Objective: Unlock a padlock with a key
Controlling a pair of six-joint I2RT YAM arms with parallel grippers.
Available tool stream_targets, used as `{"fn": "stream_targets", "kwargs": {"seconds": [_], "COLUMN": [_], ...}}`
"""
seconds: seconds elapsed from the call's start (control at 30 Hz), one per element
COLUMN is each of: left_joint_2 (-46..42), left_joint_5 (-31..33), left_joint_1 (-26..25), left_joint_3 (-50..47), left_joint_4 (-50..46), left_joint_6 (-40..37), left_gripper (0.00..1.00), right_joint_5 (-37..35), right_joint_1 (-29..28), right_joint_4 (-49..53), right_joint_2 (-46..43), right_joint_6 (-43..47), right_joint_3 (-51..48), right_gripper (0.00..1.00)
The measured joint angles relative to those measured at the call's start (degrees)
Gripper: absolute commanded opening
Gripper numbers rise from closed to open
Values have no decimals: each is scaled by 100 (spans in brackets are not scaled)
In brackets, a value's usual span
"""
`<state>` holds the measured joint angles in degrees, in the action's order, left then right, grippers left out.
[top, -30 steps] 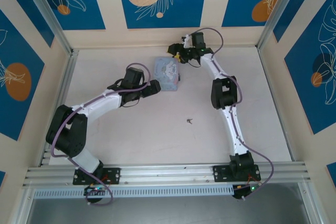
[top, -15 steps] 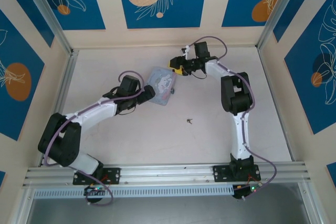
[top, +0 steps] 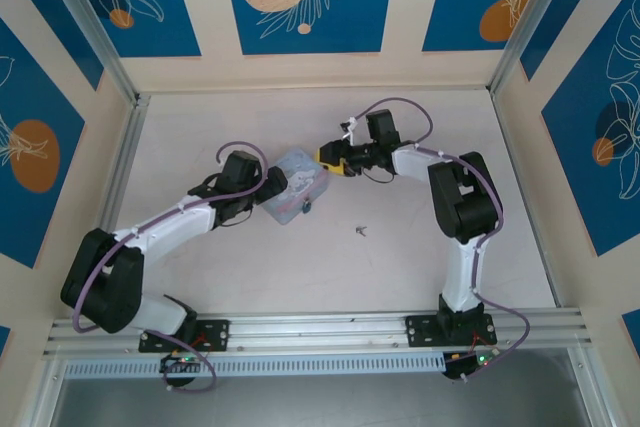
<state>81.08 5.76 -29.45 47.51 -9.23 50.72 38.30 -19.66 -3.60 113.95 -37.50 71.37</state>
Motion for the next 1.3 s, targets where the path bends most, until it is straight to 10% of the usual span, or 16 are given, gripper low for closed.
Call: {"fn": "stream_targets", "kwargs": {"seconds": [0.67,1.3], "left_joint_2": [1753,2352], "left_joint_5": [-444,-1115], "left_joint_1": [2,-87], "left_joint_3": [1287,1821], "left_joint_4": [205,706], "left_joint_6": [-837,-776], "left_gripper": [100,100], "right_joint_5": [-1056,-1661], "right_joint_1": [-48,476], "right_joint_4": [-750,-72], "right_joint_2": [-1679,-2009], "right_joint_6": [-688,-686], "right_joint_3": [-2216,-2166], "right_gripper": [69,71]}}
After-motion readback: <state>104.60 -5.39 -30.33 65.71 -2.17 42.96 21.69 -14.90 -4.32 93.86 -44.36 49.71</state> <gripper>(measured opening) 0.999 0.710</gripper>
